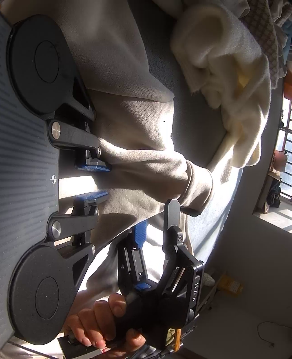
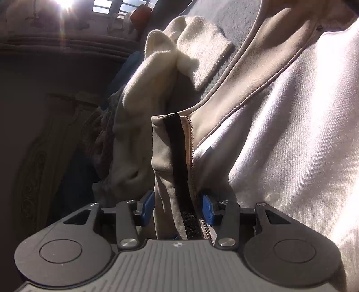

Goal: Fold clothes

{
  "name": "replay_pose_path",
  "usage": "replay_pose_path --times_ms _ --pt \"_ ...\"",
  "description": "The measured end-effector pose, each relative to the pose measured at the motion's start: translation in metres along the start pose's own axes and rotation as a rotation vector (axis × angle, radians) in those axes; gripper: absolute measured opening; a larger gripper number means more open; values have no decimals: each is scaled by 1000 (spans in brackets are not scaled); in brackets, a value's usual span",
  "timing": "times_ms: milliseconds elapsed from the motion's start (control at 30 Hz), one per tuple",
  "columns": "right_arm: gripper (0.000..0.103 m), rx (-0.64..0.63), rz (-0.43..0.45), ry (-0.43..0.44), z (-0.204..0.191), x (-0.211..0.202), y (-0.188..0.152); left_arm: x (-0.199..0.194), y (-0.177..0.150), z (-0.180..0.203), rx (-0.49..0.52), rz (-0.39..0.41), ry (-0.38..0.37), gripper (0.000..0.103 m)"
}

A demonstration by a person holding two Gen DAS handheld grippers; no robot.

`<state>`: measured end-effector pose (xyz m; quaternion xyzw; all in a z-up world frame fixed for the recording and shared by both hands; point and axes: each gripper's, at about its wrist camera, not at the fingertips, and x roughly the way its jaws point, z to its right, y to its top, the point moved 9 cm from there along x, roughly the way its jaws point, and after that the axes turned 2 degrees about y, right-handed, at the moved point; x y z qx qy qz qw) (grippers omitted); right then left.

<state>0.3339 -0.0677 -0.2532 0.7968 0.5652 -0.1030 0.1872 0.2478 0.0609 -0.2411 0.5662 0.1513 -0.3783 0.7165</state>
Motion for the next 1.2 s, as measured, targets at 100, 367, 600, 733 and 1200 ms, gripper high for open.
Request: replay_pose_path --times_ms 100,367,600,733,1200 --pt "48 -10 -45 34 -7 5 -3 0 0 1 2 -2 5 22" --pt "44 24 -43 198 -18 -19 -11 -2 1 2 12 -3 18 22" --pt "43 -6 49 36 -11 -31 0 -3 4 6 54 -10 43 22" --pt "44 34 194 -13 1 -51 24 -2 2 5 44 -4 43 22" --pt "47 -33 200 -70 -10 -22 67 -4 4 6 50 -3 37 22"
